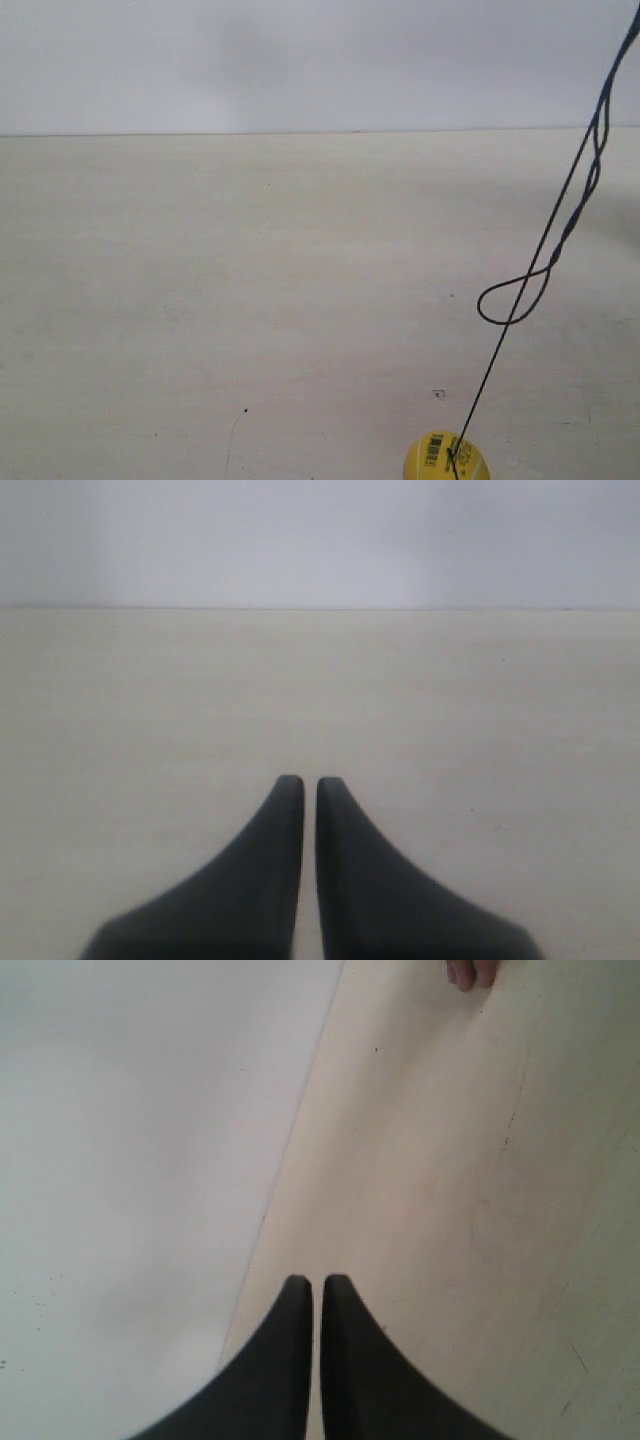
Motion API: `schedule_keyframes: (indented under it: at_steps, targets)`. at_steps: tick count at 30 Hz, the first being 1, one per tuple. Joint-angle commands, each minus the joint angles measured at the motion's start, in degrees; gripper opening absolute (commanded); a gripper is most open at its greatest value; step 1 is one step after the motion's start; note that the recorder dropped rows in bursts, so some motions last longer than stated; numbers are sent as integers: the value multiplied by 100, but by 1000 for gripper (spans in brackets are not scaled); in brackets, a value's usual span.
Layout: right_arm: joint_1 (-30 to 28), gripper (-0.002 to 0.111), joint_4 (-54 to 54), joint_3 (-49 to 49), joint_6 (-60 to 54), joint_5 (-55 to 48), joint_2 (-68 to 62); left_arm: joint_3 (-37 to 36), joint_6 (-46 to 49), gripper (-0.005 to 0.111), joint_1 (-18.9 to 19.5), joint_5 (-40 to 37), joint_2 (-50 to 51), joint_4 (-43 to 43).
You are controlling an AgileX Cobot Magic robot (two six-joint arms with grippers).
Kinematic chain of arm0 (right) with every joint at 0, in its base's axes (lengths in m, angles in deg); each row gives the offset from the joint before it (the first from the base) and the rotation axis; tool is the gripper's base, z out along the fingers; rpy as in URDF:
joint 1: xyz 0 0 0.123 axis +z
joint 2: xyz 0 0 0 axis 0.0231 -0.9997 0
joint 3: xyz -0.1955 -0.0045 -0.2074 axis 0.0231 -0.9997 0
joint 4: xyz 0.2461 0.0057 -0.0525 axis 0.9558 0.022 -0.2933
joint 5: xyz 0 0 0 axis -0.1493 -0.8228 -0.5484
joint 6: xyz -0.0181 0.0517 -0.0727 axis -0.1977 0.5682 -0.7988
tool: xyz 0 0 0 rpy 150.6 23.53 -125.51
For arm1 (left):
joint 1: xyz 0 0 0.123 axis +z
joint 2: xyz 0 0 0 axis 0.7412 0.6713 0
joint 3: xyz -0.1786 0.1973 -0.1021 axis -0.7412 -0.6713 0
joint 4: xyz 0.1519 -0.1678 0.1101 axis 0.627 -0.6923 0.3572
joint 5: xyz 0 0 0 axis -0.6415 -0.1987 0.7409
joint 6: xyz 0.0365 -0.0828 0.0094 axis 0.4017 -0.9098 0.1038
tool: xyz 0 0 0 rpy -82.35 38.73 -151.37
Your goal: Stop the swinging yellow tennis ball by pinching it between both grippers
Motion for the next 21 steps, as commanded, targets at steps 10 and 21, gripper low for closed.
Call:
schedule_keyframes:
  at_steps: [10,21]
  targets:
    - [-19,0,-23,3,-5256,-164,30,-18,19,5,10,58,-6,-9]
    - [-19,0,-11,3,-8500,-134,30,-18,19,5,10,58,-6,-9]
